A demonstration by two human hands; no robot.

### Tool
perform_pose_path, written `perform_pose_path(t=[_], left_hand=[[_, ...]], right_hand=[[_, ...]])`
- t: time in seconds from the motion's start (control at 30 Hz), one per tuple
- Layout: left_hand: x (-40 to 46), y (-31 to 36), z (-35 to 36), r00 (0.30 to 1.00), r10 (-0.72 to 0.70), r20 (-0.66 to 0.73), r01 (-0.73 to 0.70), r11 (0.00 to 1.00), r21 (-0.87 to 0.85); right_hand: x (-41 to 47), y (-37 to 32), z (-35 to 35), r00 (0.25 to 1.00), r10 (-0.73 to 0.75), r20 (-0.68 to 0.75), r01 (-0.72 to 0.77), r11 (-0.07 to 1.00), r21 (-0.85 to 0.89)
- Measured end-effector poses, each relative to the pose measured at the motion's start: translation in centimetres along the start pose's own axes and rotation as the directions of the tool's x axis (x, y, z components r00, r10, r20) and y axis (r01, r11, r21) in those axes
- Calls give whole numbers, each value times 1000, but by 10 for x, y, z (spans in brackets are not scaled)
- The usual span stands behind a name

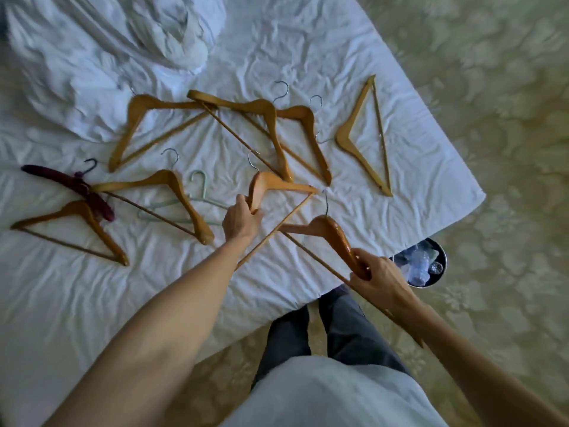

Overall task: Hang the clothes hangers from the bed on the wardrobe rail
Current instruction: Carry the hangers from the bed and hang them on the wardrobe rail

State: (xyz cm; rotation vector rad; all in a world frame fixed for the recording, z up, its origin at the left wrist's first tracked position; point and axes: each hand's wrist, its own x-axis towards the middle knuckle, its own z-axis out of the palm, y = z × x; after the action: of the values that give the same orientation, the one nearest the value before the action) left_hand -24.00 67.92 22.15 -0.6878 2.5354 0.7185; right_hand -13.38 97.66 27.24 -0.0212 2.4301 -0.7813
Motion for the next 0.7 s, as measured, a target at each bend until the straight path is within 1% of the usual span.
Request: perform_pose_path(t=[0.07, 0.1, 0.13, 0.2, 0.23, 0.3, 0.37, 0.43, 0.5, 0.6, 0.7], left_hand=[[-19, 11, -11, 1000, 7, -6, -7, 999, -48], [-27, 16, -15, 1000, -1, -12, 0, 993, -115], [-35, 20, -19, 1000, -24, -9, 21, 976, -216], [-53, 28, -26, 996, -85, 21, 86, 902, -422], [-62, 33, -30, 993, -110, 39, 115, 865, -489], [-83, 41, -40, 991, -115, 75, 137, 805, -577], [-103, 48, -50, 992, -93, 90, 130, 770, -624], [-123, 51, -59, 993, -102, 54, 112, 755, -646], [-142, 50, -68, 986, -166, -23, 106, 724, -682], [-171, 41, -84, 958, -262, -117, 78, 632, -771], [-201, 21, -104, 904, -381, -194, 48, 542, -839]], right_hand=[[4, -18, -8, 998, 36, -44, -36, 999, 11], [7, -27, -12, 997, 45, -67, -43, 999, 26], [13, -36, -16, 995, 47, -88, -43, 998, 43], [22, -55, -24, 994, 37, -104, -28, 996, 82], [27, -65, -28, 994, 28, -106, -17, 994, 108], [34, -83, -37, 995, -7, -96, 23, 986, 163], [38, -101, -45, 994, -73, -77, 88, 973, 211], [39, -118, -51, 989, -142, -39, 147, 963, 225], [36, -137, -57, 979, -205, -5, 201, 951, 235], [32, -169, -58, 953, -302, 23, 286, 921, 264], [19, -208, -50, 913, -402, 68, 372, 891, 261]])
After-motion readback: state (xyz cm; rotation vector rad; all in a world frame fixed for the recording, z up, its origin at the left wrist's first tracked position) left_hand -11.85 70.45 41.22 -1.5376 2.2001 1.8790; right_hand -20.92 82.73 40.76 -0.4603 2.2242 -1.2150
